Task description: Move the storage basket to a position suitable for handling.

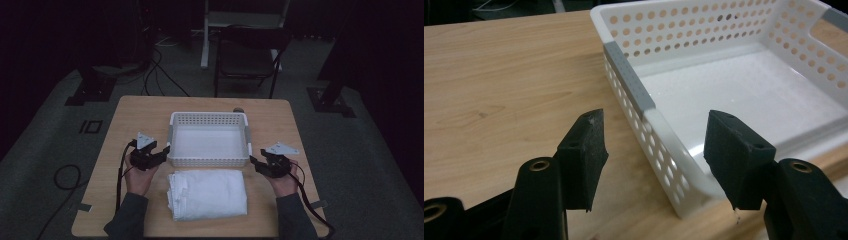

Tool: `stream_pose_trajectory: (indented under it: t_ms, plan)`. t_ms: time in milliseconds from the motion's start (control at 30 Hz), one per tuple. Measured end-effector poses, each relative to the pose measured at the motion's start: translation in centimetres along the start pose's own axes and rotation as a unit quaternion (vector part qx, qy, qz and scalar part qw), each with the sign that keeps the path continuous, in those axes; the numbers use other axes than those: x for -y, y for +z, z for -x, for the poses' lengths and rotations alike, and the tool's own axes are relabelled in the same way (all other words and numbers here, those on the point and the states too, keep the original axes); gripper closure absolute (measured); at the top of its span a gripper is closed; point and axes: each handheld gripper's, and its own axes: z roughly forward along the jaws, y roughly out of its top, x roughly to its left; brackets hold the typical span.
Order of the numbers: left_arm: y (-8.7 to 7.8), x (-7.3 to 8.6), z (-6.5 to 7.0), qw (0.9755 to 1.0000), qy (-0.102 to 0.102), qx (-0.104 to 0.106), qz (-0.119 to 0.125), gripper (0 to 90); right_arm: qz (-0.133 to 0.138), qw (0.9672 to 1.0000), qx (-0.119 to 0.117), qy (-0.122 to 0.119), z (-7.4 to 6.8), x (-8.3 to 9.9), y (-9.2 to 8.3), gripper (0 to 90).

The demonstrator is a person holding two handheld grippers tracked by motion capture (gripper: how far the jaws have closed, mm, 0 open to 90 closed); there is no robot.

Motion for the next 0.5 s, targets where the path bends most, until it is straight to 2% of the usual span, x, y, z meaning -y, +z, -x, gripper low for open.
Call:
stream_pose_trajectory:
  t_ms: [100,233,500]
  plan:
    - [-0.6,0.4,0.4,0.9999,-0.002,0.010,-0.002,40.3,-0.003,0.9999,-0.005,0.012,0.0,0.7,-0.2,44.8]
    - [-1.6,0.8,1.4,0.9998,0.012,0.017,-0.002,40.1,-0.009,0.9999,-0.013,0.006,-0.7,1.3,-0.4,44.2]
    - [-3.5,2.2,3.7,0.9985,0.031,0.045,-0.002,40.1,-0.010,0.9994,-0.031,-0.009,-2.4,2.1,-1.2,44.2]
